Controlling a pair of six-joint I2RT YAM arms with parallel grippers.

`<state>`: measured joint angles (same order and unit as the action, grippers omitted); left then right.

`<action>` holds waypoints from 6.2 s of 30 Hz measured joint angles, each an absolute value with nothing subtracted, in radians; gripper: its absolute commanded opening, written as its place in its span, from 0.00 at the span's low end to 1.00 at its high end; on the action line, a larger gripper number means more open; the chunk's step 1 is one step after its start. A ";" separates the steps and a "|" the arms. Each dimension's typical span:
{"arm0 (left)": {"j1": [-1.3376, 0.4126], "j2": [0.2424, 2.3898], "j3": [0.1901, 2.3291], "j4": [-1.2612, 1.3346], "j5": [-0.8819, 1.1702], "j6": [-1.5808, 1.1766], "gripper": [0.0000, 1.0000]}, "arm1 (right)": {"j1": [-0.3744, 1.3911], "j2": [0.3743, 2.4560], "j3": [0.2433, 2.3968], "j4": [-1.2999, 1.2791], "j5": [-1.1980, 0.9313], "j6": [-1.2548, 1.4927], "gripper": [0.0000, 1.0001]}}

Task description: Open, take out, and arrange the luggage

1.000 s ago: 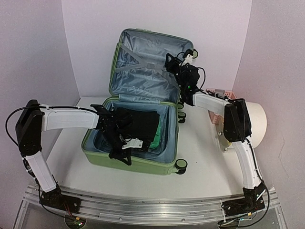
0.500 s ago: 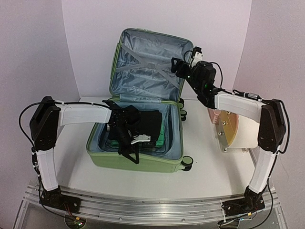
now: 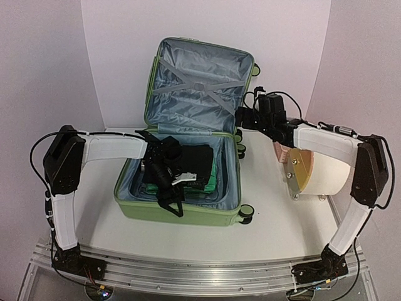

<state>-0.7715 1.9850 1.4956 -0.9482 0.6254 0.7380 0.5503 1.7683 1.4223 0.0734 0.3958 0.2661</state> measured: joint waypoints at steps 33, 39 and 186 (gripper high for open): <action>-0.640 1.912 1.773 -0.933 0.543 0.569 0.88 | 0.381 2.004 1.914 -0.523 0.578 0.088 0.75; -0.599 1.912 1.770 -0.880 0.490 0.474 0.88 | 0.328 2.283 2.111 -0.567 0.611 0.031 0.64; -0.168 1.894 1.819 -0.785 0.521 0.321 0.99 | 0.226 2.616 2.390 -0.690 0.473 -0.037 0.42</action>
<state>-0.1684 1.8942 1.8187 -0.7853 0.5205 0.3210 0.2260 2.6160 2.3901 -0.6899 0.4732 -0.0372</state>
